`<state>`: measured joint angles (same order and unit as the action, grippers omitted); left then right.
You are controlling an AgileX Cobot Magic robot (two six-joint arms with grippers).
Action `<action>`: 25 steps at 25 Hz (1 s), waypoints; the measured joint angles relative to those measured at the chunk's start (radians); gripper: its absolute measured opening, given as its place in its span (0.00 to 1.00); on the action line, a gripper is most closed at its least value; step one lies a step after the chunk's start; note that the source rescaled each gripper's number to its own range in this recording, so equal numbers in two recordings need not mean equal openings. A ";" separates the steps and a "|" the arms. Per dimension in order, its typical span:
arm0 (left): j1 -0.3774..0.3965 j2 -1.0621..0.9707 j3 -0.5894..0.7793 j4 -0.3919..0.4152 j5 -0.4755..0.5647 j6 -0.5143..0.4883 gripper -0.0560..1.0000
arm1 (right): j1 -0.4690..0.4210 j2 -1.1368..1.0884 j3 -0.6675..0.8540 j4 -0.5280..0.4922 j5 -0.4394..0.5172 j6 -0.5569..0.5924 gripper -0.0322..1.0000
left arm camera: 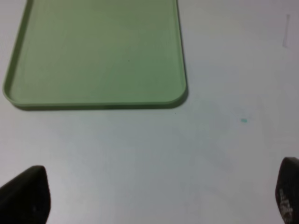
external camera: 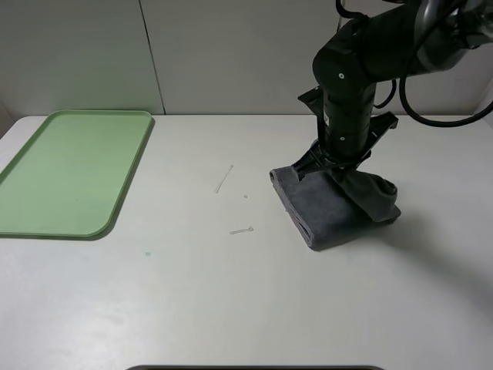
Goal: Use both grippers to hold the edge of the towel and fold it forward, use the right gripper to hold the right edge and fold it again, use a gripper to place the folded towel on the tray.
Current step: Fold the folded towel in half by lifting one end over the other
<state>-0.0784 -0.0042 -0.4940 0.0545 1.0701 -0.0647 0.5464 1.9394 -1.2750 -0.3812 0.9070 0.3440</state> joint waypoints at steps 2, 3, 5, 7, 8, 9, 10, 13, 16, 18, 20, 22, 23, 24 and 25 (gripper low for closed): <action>0.000 0.000 0.000 0.000 0.000 0.000 0.97 | 0.000 0.013 0.000 0.030 -0.016 0.007 0.14; 0.000 0.000 0.000 0.000 0.000 0.000 0.97 | 0.000 0.016 0.000 0.045 -0.023 0.008 0.14; 0.000 0.000 0.000 0.000 0.000 0.000 0.97 | 0.000 0.018 0.000 0.067 -0.043 0.011 0.14; 0.000 0.000 0.000 0.000 0.000 0.000 0.97 | 0.000 0.021 0.000 0.078 -0.058 0.017 0.14; 0.000 0.000 0.000 0.000 0.000 0.000 0.97 | 0.000 0.021 0.000 0.081 -0.065 0.024 0.14; 0.000 0.000 0.000 0.000 0.000 0.000 0.97 | 0.000 0.021 0.000 0.082 -0.072 0.034 0.14; 0.000 0.000 0.000 0.000 0.000 0.000 0.97 | 0.000 0.021 0.000 0.083 -0.074 0.043 0.14; 0.000 0.000 0.000 0.000 0.000 0.000 0.97 | 0.000 0.021 0.000 0.084 -0.083 0.066 0.23; 0.000 0.000 0.000 0.000 0.000 0.000 0.97 | 0.000 0.021 0.000 0.093 -0.106 0.084 0.70; 0.000 0.000 0.000 0.000 0.000 0.000 0.97 | 0.000 0.021 0.000 0.106 -0.117 0.103 0.89; 0.000 0.000 0.000 0.000 0.000 0.000 0.97 | 0.000 0.021 0.000 0.112 -0.121 0.112 0.96; 0.000 0.000 0.000 0.000 0.000 0.000 0.97 | 0.000 0.021 0.000 0.114 -0.121 0.114 0.99; 0.000 0.000 0.000 0.000 0.000 0.000 0.97 | 0.000 0.021 0.000 0.114 -0.121 0.113 0.99; 0.000 0.000 0.000 0.000 0.000 0.000 0.97 | 0.000 0.021 -0.002 0.114 -0.121 0.104 1.00; 0.000 0.000 0.000 0.000 0.000 0.000 0.97 | 0.000 0.021 -0.007 0.114 -0.120 0.093 1.00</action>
<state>-0.0784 -0.0042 -0.4940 0.0545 1.0701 -0.0647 0.5464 1.9602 -1.2820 -0.2676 0.7868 0.4367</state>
